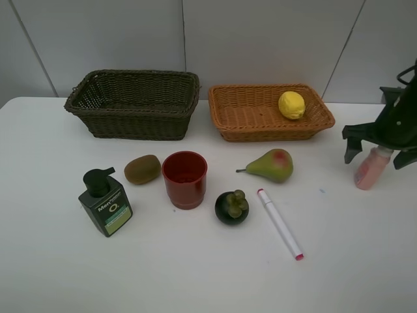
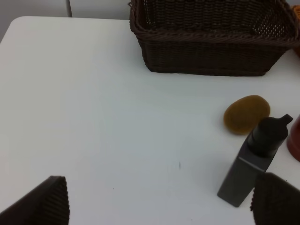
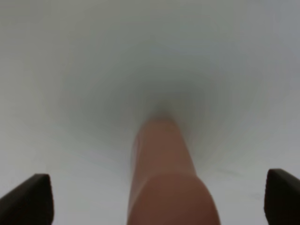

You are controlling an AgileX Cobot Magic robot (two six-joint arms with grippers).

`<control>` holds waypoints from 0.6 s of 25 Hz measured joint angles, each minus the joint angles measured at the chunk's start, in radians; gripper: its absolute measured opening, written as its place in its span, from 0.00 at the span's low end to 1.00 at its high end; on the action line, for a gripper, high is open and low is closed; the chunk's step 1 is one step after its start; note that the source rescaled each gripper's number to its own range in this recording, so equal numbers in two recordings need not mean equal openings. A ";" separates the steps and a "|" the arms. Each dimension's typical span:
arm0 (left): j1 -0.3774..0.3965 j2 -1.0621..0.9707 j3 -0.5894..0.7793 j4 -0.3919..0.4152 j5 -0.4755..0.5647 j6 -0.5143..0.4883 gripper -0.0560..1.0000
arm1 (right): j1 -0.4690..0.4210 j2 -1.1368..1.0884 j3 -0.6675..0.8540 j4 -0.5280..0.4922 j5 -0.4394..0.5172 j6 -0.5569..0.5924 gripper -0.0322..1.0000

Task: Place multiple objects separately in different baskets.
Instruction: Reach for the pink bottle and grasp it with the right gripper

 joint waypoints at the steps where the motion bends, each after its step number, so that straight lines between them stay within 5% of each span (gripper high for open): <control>1: 0.000 0.000 0.000 0.000 0.000 0.000 1.00 | 0.000 0.009 0.000 0.005 0.000 -0.001 0.98; 13: 0.000 0.000 0.000 0.000 0.000 0.000 1.00 | 0.000 0.025 0.000 0.016 -0.001 -0.003 0.97; 15: 0.000 0.000 0.000 0.000 0.000 0.000 1.00 | 0.000 0.025 0.000 0.016 -0.001 -0.003 0.90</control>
